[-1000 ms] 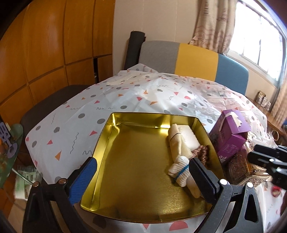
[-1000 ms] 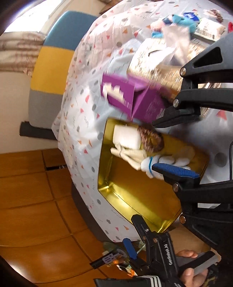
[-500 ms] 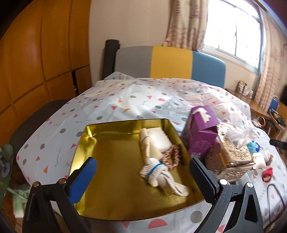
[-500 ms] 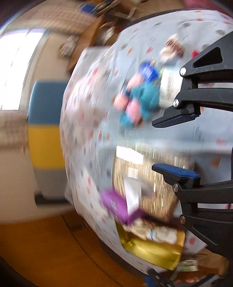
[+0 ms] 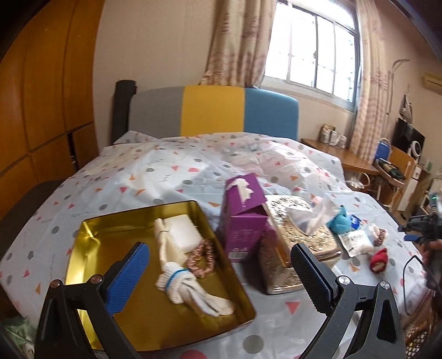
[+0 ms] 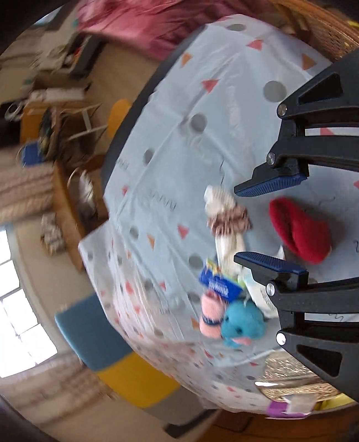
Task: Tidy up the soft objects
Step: 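Move both tools back to the pile and grasp the red sock with the left gripper, then grasp the blue plush toy with the right gripper while the left gripper holds the red sock, then carry the red sock into the gold tray and open the left gripper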
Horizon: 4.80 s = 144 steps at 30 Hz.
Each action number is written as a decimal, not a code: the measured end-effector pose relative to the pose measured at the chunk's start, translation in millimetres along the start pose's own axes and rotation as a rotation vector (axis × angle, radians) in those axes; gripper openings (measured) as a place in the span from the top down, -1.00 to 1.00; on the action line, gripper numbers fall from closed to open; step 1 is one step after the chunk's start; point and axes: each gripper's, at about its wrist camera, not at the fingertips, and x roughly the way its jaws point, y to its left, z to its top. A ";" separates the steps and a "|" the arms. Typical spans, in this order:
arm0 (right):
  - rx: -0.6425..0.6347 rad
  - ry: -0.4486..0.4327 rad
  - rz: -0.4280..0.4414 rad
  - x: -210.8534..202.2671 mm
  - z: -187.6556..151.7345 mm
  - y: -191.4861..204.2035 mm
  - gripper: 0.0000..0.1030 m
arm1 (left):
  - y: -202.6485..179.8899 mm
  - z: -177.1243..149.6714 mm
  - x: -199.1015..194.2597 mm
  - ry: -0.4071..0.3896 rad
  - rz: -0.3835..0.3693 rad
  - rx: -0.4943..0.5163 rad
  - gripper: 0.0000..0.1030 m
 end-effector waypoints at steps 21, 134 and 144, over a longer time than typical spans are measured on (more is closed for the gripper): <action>-0.110 0.214 0.237 38.2 -19.3 27.4 0.19 | -139.0 1.1 31.0 0.143 -0.287 0.326 -0.99; -0.698 0.218 0.179 57.0 -109.2 167.1 0.26 | -131.6 -102.0 81.4 0.366 -0.407 0.369 0.51; -0.703 0.200 0.149 56.0 -107.3 165.2 0.27 | -159.2 -9.1 64.8 0.223 -0.501 0.315 0.50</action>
